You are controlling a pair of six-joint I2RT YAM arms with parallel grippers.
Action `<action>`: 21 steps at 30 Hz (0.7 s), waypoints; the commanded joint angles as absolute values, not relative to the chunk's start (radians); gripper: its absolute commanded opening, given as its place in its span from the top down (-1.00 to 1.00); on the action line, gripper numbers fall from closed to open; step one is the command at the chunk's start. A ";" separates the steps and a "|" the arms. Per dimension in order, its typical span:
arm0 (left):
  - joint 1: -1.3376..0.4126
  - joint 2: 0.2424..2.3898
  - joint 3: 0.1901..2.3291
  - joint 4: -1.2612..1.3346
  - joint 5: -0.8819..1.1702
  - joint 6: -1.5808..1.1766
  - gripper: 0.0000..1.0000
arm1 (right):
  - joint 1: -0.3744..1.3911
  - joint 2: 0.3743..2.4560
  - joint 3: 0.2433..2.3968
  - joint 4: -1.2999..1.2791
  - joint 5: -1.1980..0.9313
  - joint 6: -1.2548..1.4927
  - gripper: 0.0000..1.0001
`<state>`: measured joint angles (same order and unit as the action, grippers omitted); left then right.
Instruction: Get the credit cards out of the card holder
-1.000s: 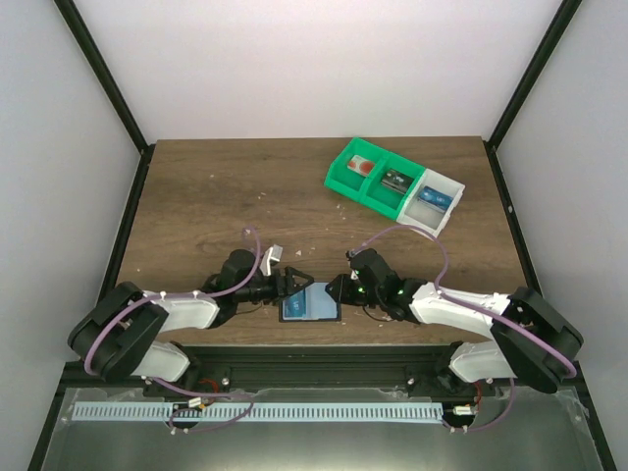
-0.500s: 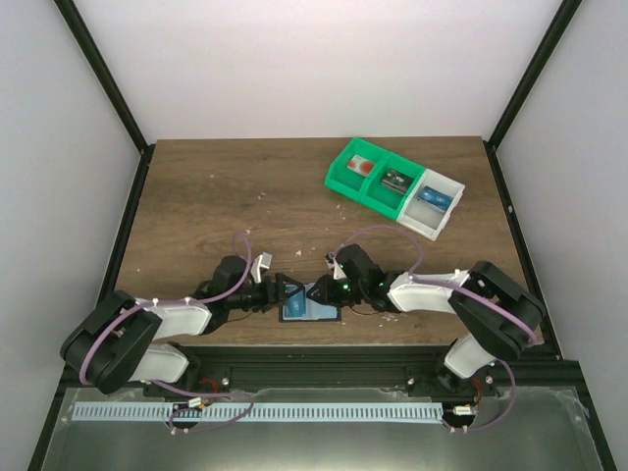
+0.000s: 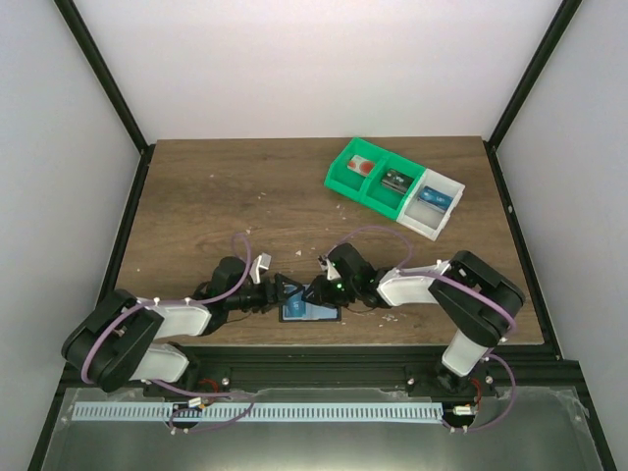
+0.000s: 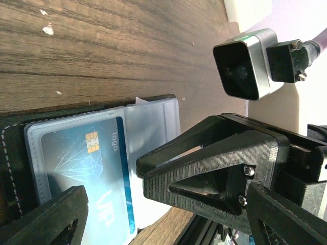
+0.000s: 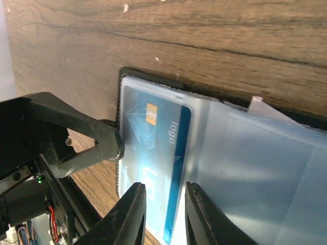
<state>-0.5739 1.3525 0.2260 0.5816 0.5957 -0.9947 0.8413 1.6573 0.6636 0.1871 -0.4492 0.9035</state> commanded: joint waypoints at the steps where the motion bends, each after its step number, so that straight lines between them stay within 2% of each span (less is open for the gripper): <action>1: -0.568 1.330 0.217 0.549 0.589 -0.979 -0.72 | 0.851 1.674 0.700 0.151 -0.431 0.905 0.54; 12: -0.568 1.237 0.219 0.452 0.536 -0.964 -0.73 | 0.851 1.675 0.706 0.115 -0.402 0.907 0.54; 21: -0.568 1.309 0.223 0.485 0.546 -0.952 -0.75 | 0.852 1.685 0.697 0.121 -0.412 0.914 0.54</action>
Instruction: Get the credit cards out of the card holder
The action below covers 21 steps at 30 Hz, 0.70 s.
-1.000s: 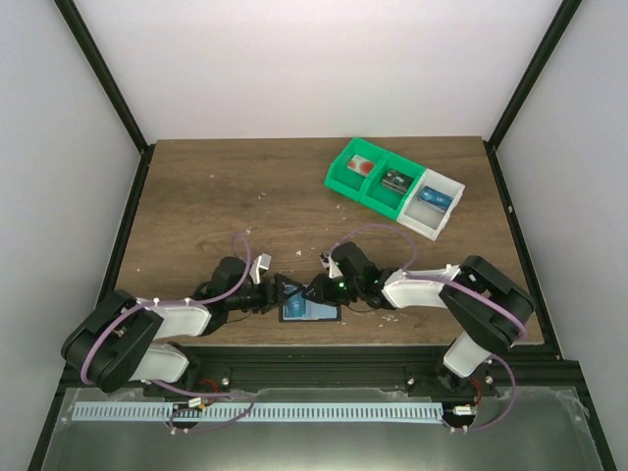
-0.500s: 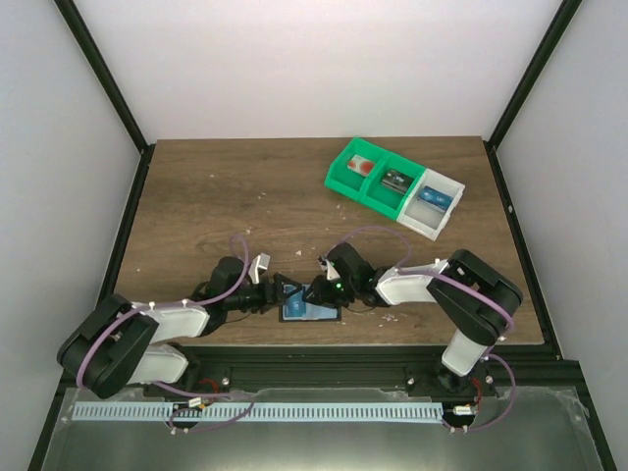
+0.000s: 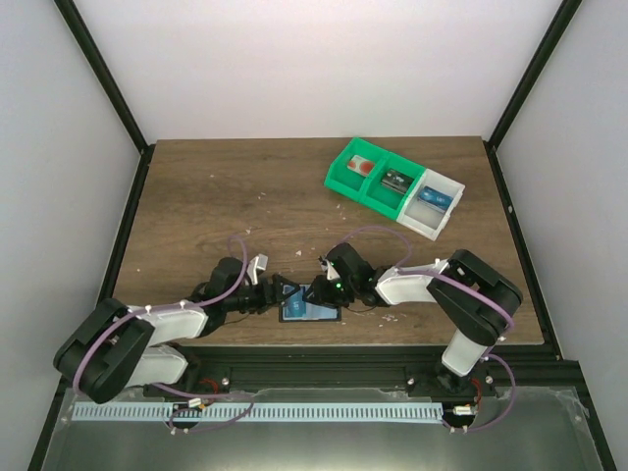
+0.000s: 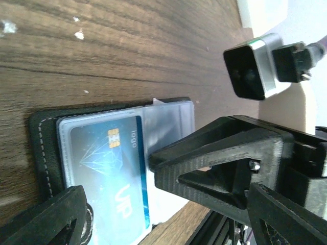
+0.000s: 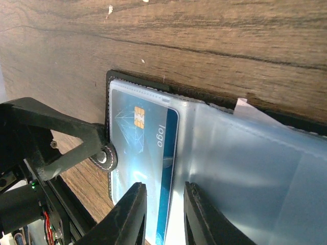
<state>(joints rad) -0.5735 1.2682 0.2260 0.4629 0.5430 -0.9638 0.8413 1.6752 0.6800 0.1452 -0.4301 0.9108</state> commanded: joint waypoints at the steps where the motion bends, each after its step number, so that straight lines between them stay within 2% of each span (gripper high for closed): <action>1: -0.568 1.318 0.222 0.495 0.552 -0.957 -0.75 | 0.851 1.684 0.702 0.117 -0.413 0.914 0.54; 21: -0.569 1.356 0.205 0.516 0.544 -0.967 -0.77 | 0.861 1.730 0.732 0.120 -0.393 0.915 0.55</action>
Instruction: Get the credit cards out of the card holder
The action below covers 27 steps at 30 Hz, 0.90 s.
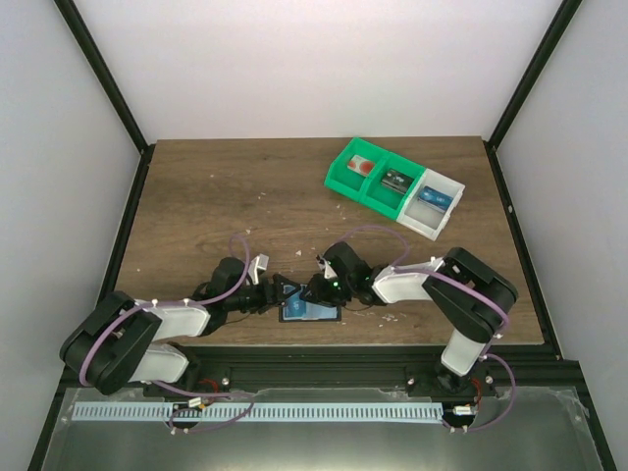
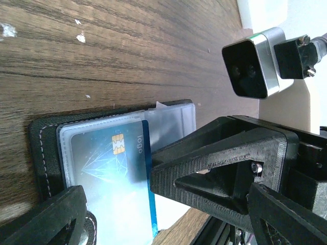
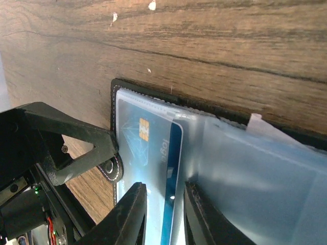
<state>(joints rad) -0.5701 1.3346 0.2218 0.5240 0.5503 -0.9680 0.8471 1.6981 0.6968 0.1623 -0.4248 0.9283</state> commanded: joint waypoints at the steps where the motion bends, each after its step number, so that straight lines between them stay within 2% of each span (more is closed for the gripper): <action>1: -0.569 1.357 0.207 0.516 0.545 -0.968 -0.77 | 0.860 1.730 0.735 0.118 -0.390 0.912 0.55; 8: -0.568 1.354 0.210 0.502 0.539 -0.967 -0.77 | 0.861 1.732 0.741 0.108 -0.381 0.913 0.57; 18: -0.569 1.355 0.199 0.514 0.537 -0.977 -0.77 | 0.860 1.708 0.714 0.165 -0.391 0.916 0.98; 27: -0.567 1.353 0.195 0.508 0.532 -0.976 -0.77 | 0.859 1.683 0.691 0.172 -0.390 0.915 0.99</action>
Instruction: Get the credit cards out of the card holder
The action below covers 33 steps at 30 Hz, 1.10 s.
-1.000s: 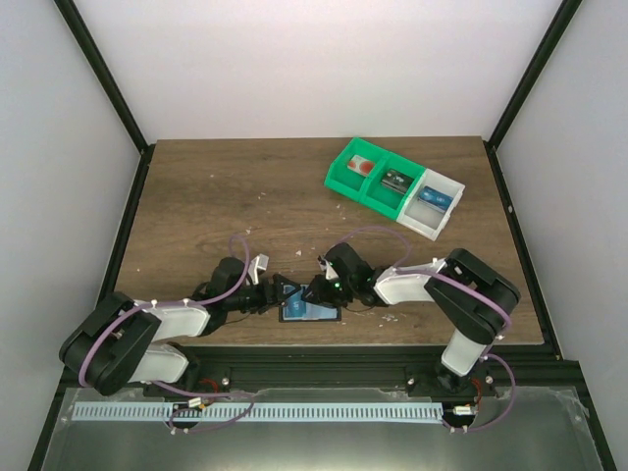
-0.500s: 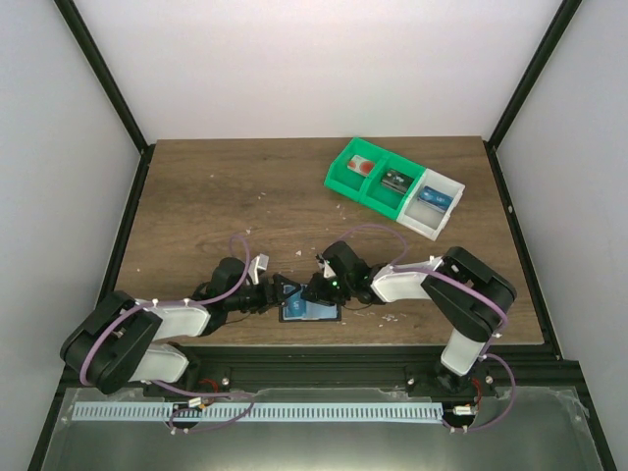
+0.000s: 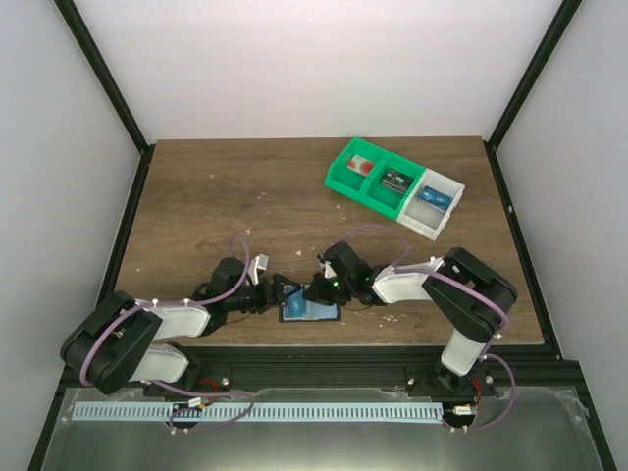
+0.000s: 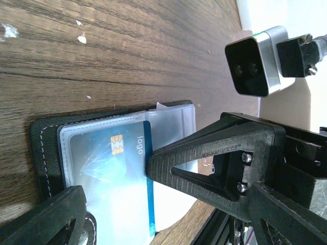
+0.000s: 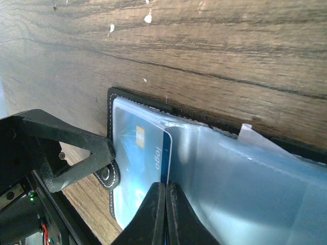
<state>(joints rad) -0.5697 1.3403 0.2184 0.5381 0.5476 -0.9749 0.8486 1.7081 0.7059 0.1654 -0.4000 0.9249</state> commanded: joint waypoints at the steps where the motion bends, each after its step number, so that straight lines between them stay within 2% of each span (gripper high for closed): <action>1: -0.569 1.353 0.196 0.507 0.532 -0.973 -0.77 | 0.859 1.676 0.687 0.166 -0.384 0.912 0.99; 18: -0.568 1.369 0.199 0.501 0.529 -0.959 -0.79 | 0.814 1.588 0.602 0.183 -0.391 0.913 0.99; 33: -0.567 1.320 0.252 0.438 0.547 -0.925 -0.76 | 0.712 1.487 0.573 0.125 -0.514 0.771 0.99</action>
